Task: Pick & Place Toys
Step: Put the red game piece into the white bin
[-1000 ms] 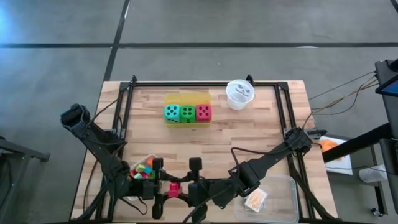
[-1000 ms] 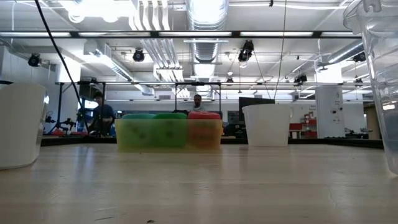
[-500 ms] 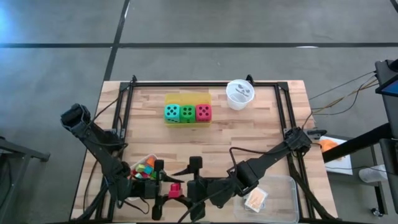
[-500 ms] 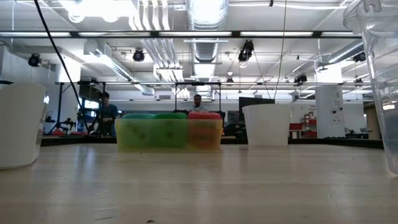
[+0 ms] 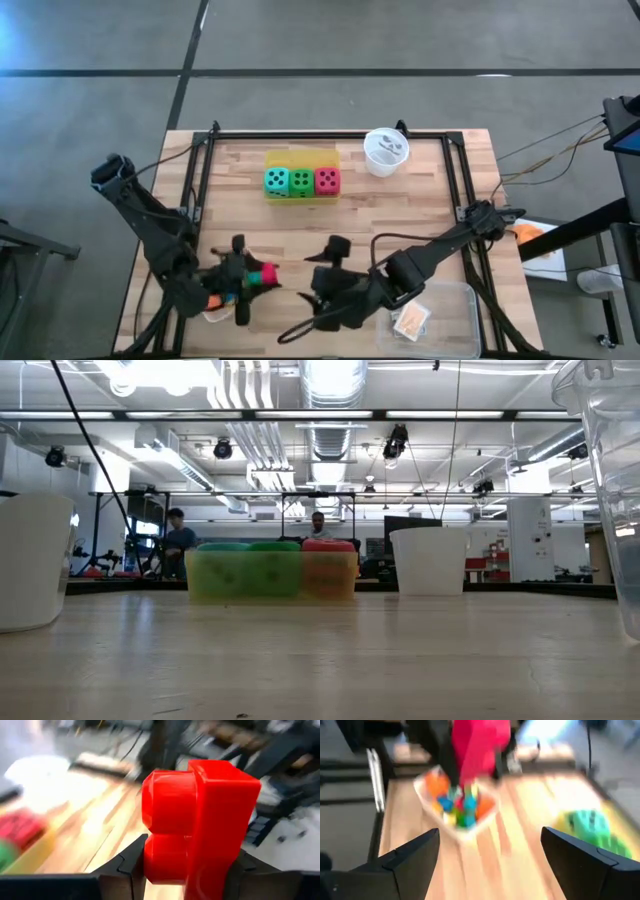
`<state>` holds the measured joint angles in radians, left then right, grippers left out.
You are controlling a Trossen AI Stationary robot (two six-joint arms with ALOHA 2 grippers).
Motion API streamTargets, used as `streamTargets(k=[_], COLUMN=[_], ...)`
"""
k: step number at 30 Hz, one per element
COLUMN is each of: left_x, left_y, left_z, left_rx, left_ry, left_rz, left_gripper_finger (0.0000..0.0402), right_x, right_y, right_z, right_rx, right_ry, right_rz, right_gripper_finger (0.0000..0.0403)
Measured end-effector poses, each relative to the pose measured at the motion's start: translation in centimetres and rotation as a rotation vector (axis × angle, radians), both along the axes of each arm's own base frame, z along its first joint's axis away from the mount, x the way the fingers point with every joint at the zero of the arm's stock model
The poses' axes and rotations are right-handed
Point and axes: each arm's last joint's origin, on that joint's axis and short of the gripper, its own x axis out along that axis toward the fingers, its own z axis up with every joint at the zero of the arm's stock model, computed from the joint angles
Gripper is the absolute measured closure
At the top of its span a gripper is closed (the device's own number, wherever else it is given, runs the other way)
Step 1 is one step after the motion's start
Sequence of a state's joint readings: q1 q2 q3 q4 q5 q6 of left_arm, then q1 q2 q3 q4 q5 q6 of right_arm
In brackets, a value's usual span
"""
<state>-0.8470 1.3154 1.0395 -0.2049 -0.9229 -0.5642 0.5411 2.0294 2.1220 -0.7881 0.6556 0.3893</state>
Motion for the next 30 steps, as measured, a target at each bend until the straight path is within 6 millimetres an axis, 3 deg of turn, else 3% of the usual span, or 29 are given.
streamTargets(k=[4, 7, 12, 22, 30], left_x=[-1.8, -2.7, -3.5, -4.6, -5.1], left_y=[2.4, 4.1, 5.3, 5.2, 5.3], left_z=[0.1, 1.4, 2.3, -1.2, -4.3], left_rx=[-0.123, -0.230, -0.297, -0.460, -0.470], left_ry=[0.154, 0.322, 0.618, 1.002, 1.139], left_rz=[0.146, 0.230, 0.198, 0.171, 0.169], left_gripper_finger=[0.0247, 0.0247, 0.0247, 0.0247, 0.0247], right_x=[-1.8, -2.8, -3.9, -6.0, -7.1], right_y=[-0.9, -1.5, -2.0, -2.8, -4.6], right_z=[-0.8, -1.6, -2.2, -3.0, -3.6], right_rx=[0.082, 0.086, 0.082, 0.053, 0.016], right_ry=[0.167, 0.270, 0.353, 0.677, 0.735], right_rz=[-0.086, -0.168, -0.254, -0.202, -0.191], right_gripper_finger=[0.0061, 0.0061, 0.0061, 0.0060, 0.0060])
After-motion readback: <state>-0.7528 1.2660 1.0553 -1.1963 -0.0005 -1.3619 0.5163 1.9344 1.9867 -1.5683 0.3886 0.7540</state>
